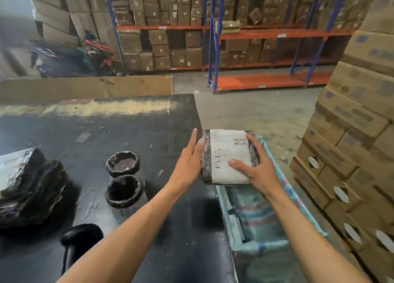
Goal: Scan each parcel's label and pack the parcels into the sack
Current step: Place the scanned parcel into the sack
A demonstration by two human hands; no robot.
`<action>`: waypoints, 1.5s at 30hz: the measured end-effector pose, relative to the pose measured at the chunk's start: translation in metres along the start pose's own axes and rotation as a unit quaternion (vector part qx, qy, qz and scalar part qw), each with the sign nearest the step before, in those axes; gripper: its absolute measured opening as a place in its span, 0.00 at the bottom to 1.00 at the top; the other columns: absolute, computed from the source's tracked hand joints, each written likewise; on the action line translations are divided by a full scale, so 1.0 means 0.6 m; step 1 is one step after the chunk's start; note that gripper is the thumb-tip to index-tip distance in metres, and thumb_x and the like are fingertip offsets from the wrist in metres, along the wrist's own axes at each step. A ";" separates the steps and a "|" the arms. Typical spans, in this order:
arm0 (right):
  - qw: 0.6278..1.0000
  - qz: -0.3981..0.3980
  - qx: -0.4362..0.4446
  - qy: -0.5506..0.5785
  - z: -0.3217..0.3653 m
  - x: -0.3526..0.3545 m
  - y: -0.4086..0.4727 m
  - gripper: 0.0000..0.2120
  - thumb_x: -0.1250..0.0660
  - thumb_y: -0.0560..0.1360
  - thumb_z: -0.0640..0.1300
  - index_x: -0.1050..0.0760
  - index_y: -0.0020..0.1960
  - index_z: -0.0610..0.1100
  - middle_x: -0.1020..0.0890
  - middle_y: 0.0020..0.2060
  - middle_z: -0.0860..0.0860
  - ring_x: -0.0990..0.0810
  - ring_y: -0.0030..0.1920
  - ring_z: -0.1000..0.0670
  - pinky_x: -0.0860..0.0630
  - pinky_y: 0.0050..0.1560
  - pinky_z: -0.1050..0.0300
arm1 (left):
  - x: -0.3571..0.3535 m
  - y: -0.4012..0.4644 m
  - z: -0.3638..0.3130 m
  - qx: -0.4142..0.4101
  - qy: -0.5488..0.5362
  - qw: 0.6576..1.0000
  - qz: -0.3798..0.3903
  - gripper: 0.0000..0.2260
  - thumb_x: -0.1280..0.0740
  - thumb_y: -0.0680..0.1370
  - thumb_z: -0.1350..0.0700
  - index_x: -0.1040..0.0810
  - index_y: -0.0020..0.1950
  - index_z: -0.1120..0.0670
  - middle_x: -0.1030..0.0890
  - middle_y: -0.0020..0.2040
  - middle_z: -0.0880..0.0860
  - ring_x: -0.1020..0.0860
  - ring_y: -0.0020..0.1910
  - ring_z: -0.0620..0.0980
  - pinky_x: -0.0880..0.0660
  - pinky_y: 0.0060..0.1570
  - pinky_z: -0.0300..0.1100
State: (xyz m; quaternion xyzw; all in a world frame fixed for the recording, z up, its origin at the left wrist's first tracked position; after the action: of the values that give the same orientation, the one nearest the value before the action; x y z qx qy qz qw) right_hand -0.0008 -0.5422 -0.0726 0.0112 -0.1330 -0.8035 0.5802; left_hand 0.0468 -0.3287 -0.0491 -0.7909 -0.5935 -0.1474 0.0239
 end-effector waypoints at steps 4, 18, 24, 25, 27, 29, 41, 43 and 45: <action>0.997 -0.028 -0.072 -0.006 -0.105 0.071 0.024 0.41 0.16 0.68 0.42 0.29 0.76 0.56 0.22 0.64 0.63 0.21 0.54 0.73 0.25 0.50 0.78 | -0.064 0.008 0.107 0.109 0.136 0.985 0.021 0.36 0.47 0.80 0.31 0.48 0.83 0.48 0.36 0.77 0.50 0.38 0.77 0.47 0.41 0.75 0.40; 0.946 0.075 -0.304 -0.083 -0.424 0.085 0.066 0.45 0.13 0.65 0.43 0.29 0.77 0.54 0.18 0.65 0.52 0.19 0.62 0.48 0.23 0.62 0.54 | -0.151 0.028 0.240 -0.036 0.515 0.845 0.141 0.30 0.64 0.83 0.41 0.53 0.83 0.50 0.57 0.82 0.45 0.59 0.81 0.45 0.61 0.80 0.49; 0.932 0.091 -0.335 -0.104 -0.502 0.031 0.099 0.45 0.14 0.66 0.42 0.30 0.78 0.52 0.18 0.66 0.48 0.20 0.65 0.45 0.25 0.71 0.47 | -0.153 0.029 0.236 -0.028 0.510 0.848 0.143 0.27 0.60 0.85 0.43 0.53 0.83 0.49 0.56 0.83 0.45 0.61 0.81 0.43 0.62 0.80 0.47; 0.930 0.095 -0.337 -0.110 -0.512 0.022 0.108 0.45 0.14 0.66 0.44 0.30 0.78 0.53 0.18 0.66 0.48 0.20 0.65 0.45 0.26 0.72 0.47 | -0.153 0.029 0.234 -0.027 0.508 0.849 0.144 0.27 0.60 0.85 0.43 0.52 0.83 0.49 0.55 0.83 0.45 0.61 0.81 0.43 0.62 0.80 0.47; 0.930 0.109 -0.330 -0.123 -0.528 0.002 0.128 0.46 0.13 0.65 0.47 0.30 0.78 0.55 0.18 0.66 0.48 0.21 0.67 0.45 0.27 0.73 0.48 | -0.152 0.030 0.230 -0.025 0.507 0.849 0.147 0.27 0.60 0.85 0.44 0.52 0.83 0.50 0.55 0.83 0.46 0.60 0.81 0.44 0.61 0.80 0.48; 0.931 0.128 -0.317 -0.129 -0.544 -0.023 0.144 0.46 0.14 0.65 0.49 0.30 0.79 0.54 0.19 0.68 0.46 0.23 0.69 0.43 0.28 0.74 0.45 | -0.152 0.029 0.226 -0.023 0.511 0.846 0.150 0.27 0.59 0.85 0.44 0.52 0.83 0.50 0.54 0.83 0.47 0.60 0.81 0.45 0.60 0.80 0.49; 0.914 0.184 -0.302 -0.200 -0.655 -0.072 0.128 0.44 0.28 0.77 0.62 0.48 0.85 0.61 0.36 0.82 0.42 0.36 0.80 0.37 0.38 0.79 0.36 | -0.156 0.029 0.232 -0.028 0.535 0.834 0.130 0.26 0.53 0.86 0.47 0.46 0.83 0.55 0.49 0.83 0.52 0.53 0.82 0.49 0.50 0.80 0.54; 0.888 0.219 -0.297 -0.274 -0.670 -0.068 0.131 0.43 0.34 0.77 0.70 0.54 0.84 0.66 0.42 0.84 0.42 0.41 0.82 0.34 0.43 0.79 0.33 | -0.158 0.030 0.233 -0.031 0.536 0.834 0.128 0.26 0.52 0.86 0.48 0.45 0.83 0.55 0.48 0.83 0.52 0.53 0.82 0.49 0.49 0.80 0.54; 0.858 0.255 -0.291 -0.337 -0.681 -0.065 0.135 0.42 0.40 0.77 0.75 0.59 0.83 0.70 0.46 0.85 0.45 0.48 0.83 0.35 0.50 0.80 0.33 | -0.158 0.029 0.234 -0.031 0.535 0.834 0.128 0.26 0.52 0.86 0.47 0.46 0.83 0.55 0.49 0.83 0.52 0.53 0.82 0.49 0.49 0.80 0.54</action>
State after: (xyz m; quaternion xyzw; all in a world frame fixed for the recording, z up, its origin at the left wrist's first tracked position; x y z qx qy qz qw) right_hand 0.1578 -0.6111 -0.4539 -0.4639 -0.0789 -0.5842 0.6612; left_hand 0.0682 -0.3923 -0.2057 -0.6579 -0.3764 -0.5617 0.3317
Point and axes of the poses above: each hand's wrist, its own y-axis towards the middle knuckle, its own x-axis out of the back of the hand, z = x × y, the point moved 3 cm from there along y, towards the middle knuckle
